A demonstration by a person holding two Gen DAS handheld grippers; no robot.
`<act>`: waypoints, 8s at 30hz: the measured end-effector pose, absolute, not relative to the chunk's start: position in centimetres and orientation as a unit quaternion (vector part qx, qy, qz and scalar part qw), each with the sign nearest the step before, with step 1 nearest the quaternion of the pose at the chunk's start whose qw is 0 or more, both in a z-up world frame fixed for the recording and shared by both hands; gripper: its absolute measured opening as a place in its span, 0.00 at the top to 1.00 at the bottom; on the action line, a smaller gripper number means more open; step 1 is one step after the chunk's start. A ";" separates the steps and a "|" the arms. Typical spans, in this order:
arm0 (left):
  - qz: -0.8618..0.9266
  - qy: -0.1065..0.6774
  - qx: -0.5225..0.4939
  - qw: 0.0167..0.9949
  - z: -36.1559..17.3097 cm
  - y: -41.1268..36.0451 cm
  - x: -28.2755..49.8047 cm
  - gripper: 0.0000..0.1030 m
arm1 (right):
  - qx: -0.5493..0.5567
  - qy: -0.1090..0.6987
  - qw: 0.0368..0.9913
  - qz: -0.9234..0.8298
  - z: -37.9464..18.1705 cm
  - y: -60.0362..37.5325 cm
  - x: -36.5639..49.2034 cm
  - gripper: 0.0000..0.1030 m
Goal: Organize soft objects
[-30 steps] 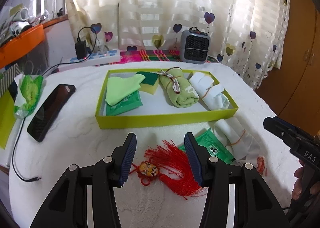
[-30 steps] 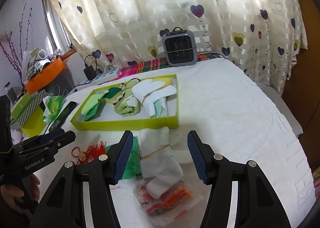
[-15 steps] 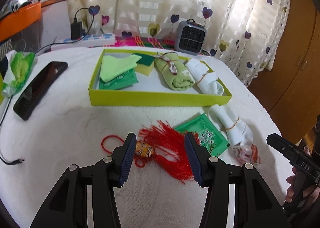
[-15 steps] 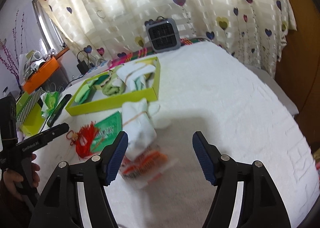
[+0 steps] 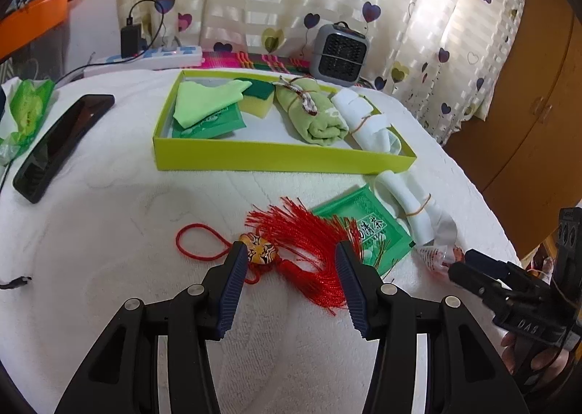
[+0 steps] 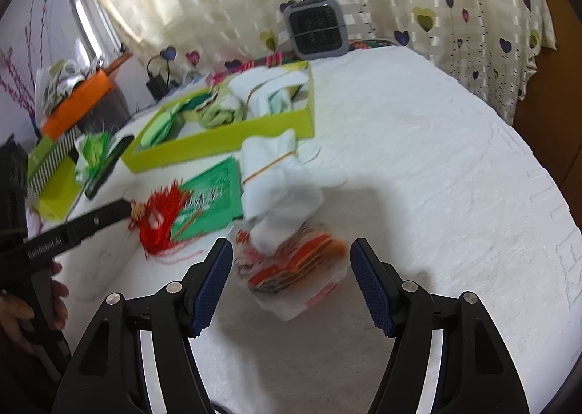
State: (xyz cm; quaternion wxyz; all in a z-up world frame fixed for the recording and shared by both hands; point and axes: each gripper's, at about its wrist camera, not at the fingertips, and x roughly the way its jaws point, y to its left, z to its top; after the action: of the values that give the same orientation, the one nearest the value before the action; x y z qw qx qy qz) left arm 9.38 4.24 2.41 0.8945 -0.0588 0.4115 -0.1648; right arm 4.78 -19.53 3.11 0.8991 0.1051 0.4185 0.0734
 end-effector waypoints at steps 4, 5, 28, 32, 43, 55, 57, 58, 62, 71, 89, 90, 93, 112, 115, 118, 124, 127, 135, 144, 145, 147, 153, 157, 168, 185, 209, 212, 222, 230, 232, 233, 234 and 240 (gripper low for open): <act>-0.171 0.415 -0.052 0.892 2.3 4.0 9.3 0.52 | 0.093 0.421 0.900 0.069 2.8 -18.9 4.6 0.34; -0.172 0.416 -0.052 0.892 2.3 4.0 9.2 0.52 | 0.087 0.423 0.900 0.066 2.7 -18.8 4.7 0.34; -0.189 0.415 -0.052 0.888 2.9 2.2 8.6 0.52 | 0.021 0.439 0.897 0.053 2.1 -17.9 5.5 0.36; -0.185 0.417 -0.051 0.888 2.9 2.0 8.7 0.52 | 0.024 0.437 0.898 0.051 2.1 -18.4 5.4 0.48; -0.181 0.421 -0.041 0.888 2.9 1.4 8.7 0.52 | 0.043 0.432 0.899 0.061 2.3 -19.8 5.1 0.73; -0.193 0.440 -0.001 0.877 1.6 0.9 8.1 0.52 | 0.058 0.430 0.900 0.045 2.6 -21.1 4.6 0.76; -0.192 0.443 0.008 0.876 1.5 0.7 8.1 0.52 | 0.061 0.428 0.900 0.048 2.7 -21.4 4.5 0.76; -0.182 0.447 0.007 0.876 1.4 0.7 8.2 0.52 | 0.073 0.426 0.899 0.063 2.8 -21.6 4.3 0.76; -0.166 0.456 -0.016 0.874 1.2 1.3 8.9 0.52 | -0.021 0.414 0.910 -0.017 3.1 -20.8 3.9 0.76; -0.128 0.472 -0.042 0.872 0.7 2.4 10.0 0.52 | -0.030 0.415 0.909 -0.033 3.7 -21.5 3.5 0.76; -0.089 0.463 -0.026 0.882 0.5 2.6 10.8 0.86 | 0.006 0.388 0.921 -0.013 4.8 -22.9 1.9 0.76; -0.088 0.461 -0.028 0.882 0.5 2.7 10.8 0.87 | 0.006 0.389 0.921 -0.012 4.8 -23.0 1.9 0.76; -0.090 0.451 -0.034 0.888 0.9 3.0 10.5 0.89 | 0.007 0.390 0.921 -0.010 4.7 -22.9 1.9 0.76; -0.133 0.381 -0.083 0.911 5.1 4.4 9.3 0.89 | -0.116 0.318 0.940 -0.042 7.4 -20.8 2.0 0.76; -0.134 0.379 -0.086 0.912 5.2 4.5 9.3 0.89 | -0.179 0.307 0.934 -0.019 7.2 -19.1 1.7 0.76; -0.135 0.379 -0.087 0.911 5.3 4.6 9.2 0.89 | -0.196 0.320 0.926 -0.026 6.6 -18.8 1.8 0.76; -0.135 0.379 -0.091 0.911 5.2 4.9 9.2 0.89 | -0.185 0.323 0.927 -0.055 7.0 -19.4 1.9 0.76; -0.134 0.375 -0.094 0.913 5.2 5.5 9.2 0.89 | -0.170 0.315 0.932 -0.054 7.8 -19.5 1.4 0.76; -0.142 0.423 -0.075 0.892 3.1 5.3 9.6 0.75 | -0.070 0.319 0.945 0.007 9.3 -20.5 1.2 0.76; -0.144 0.467 0.010 0.872 0.4 2.8 9.1 0.71 | 0.045 0.313 0.948 0.050 10.6 -23.3 1.7 0.77; -0.144 0.461 0.018 0.876 0.4 2.6 8.9 0.71 | 0.064 0.310 0.947 0.058 10.8 -23.7 1.7 0.77; -0.141 0.459 0.030 0.877 0.4 2.4 8.8 0.71 | 0.094 0.305 0.945 0.072 11.1 -24.4 2.0 0.77; -0.125 0.448 0.057 0.883 0.3 2.1 8.6 0.81 | 0.158 0.289 0.940 0.093 11.4 -25.7 2.3 0.81; -0.122 0.445 0.042 0.886 0.4 2.6 8.8 0.88 | 0.192 0.267 0.937 0.114 12.1 -26.6 2.2 0.82; -0.140 0.439 0.007 0.887 0.6 3.0 8.6 0.89 | 0.269 0.227 0.922 0.161 13.2 -27.9 2.4 0.96; -0.139 0.444 -0.011 0.885 0.3 3.7 9.0 0.89 | 0.147 0.394 0.895 0.149 6.4 -25.1 1.5 0.52; -0.142 0.444 -0.020 0.885 0.2 3.9 9.0 0.89 | -0.049 0.424 0.895 0.128 2.9 -17.6 0.0 0.65; -0.142 0.443 -0.021 0.885 0.2 3.9 9.0 0.89 | -0.083 0.413 0.898 0.126 3.2 -16.8 -0.6 0.70; -0.140 0.443 -0.032 0.885 0.2 4.4 9.2 0.89 | 0.003 0.361 0.916 0.177 6.8 -19.0 -0.8 0.72; -0.141 0.444 -0.038 0.884 0.1 4.5 9.2 0.89 | 0.262 0.326 0.868 0.269 7.8 -25.9 2.7 0.72; -0.141 0.443 -0.035 0.884 0.1 4.6 9.2 0.89 | 0.244 0.404 0.855 0.214 5.2 -25.4 4.3 0.72; -0.142 0.443 -0.036 0.885 0.0 4.7 9.1 0.89 | 0.266 0.426 0.837 0.218 3.7 -25.5 4.8 0.73; -0.142 0.443 -0.038 0.885 0.0 4.8 9.1 0.89 | 0.327 0.425 0.806 0.249 2.6 -26.1 5.0 0.73; -0.139 0.444 -0.033 0.885 0.1 4.4 9.3 0.89 | 0.433 0.307 0.780 0.330 4.4 -27.1 4.8 0.73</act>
State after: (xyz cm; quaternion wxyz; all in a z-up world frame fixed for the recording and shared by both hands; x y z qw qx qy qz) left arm 9.31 4.35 0.10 0.8848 -0.0332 0.4435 -0.1392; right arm 4.84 -27.15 4.36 0.7803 0.4329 0.3074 0.3304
